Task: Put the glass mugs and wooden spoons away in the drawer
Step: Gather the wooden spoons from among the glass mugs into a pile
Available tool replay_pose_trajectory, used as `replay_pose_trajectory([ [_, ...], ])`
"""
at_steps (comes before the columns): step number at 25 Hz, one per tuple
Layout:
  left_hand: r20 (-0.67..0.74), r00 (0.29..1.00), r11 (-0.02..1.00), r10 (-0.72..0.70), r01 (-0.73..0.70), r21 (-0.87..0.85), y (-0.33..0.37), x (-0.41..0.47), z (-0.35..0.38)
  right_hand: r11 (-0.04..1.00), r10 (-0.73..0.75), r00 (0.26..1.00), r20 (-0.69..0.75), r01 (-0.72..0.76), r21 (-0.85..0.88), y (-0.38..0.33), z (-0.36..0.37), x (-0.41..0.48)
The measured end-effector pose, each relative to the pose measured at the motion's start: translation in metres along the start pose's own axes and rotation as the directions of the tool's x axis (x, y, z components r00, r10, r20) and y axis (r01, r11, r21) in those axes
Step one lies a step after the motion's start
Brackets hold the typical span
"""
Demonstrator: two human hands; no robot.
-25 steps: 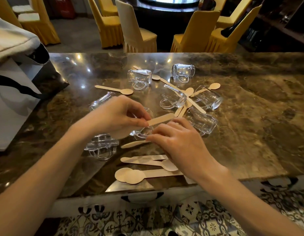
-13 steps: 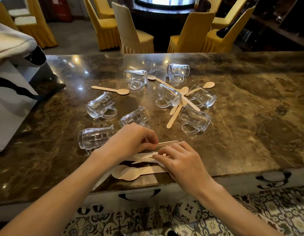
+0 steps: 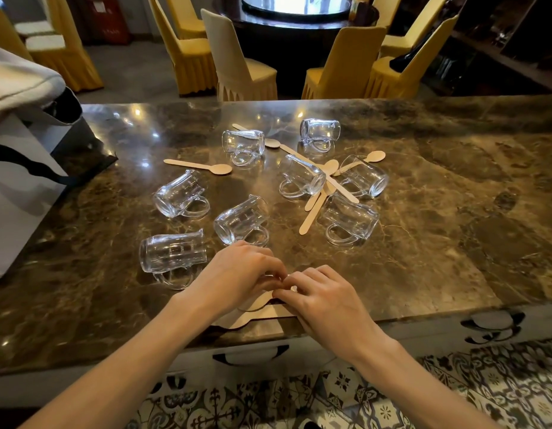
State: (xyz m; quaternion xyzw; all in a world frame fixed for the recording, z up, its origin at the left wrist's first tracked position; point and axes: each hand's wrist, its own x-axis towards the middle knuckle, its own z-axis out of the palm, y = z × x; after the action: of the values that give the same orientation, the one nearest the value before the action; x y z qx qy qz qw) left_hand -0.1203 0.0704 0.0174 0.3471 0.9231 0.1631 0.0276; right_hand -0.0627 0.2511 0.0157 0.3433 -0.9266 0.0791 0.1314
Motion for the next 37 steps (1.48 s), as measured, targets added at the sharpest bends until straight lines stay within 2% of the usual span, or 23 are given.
replay_pose_trajectory([
  [6,-0.010,1.000,1.000,0.006,-0.006,-0.026,-0.005,-0.001,0.003,1.000,0.008,1.000,0.005,-0.008,0.012,0.001,-0.001,0.001],
  [11,0.029,1.000,0.997,0.011,-0.009,-0.080,-0.006,0.001,-0.002,0.995,0.059,0.998,-0.018,-0.057,0.088,0.007,-0.007,0.009],
  [15,0.009,1.000,0.992,-0.005,0.006,-0.128,-0.009,0.010,-0.021,0.936,0.216,0.976,-0.004,-0.206,0.287,0.025,-0.025,0.028],
  [18,-0.087,0.995,0.987,-0.046,0.032,-0.157,-0.020,0.019,-0.043,0.885,0.338,0.941,-0.026,-0.309,0.348,0.046,-0.038,0.047],
  [21,-0.180,0.976,0.976,-0.123,0.087,-0.199,-0.043,0.033,-0.067,0.859,0.440,0.895,-0.072,-0.396,0.326,0.071,-0.047,0.066],
  [26,-0.268,0.924,0.958,-0.273,0.234,-0.168,-0.099,0.064,-0.089,0.810,0.554,0.832,-0.038,-0.528,0.255,0.107,-0.046,0.089],
  [33,-0.226,0.873,0.902,-0.431,0.411,-0.134,-0.155,0.096,-0.088,0.745,0.654,0.756,0.033,-0.652,0.140,0.135,-0.030,0.103],
  [37,-0.149,0.819,0.830,-0.554,0.558,-0.022,-0.180,0.101,-0.088,0.692,0.713,0.696,0.083,-0.718,0.073,0.145,-0.026,0.105],
])
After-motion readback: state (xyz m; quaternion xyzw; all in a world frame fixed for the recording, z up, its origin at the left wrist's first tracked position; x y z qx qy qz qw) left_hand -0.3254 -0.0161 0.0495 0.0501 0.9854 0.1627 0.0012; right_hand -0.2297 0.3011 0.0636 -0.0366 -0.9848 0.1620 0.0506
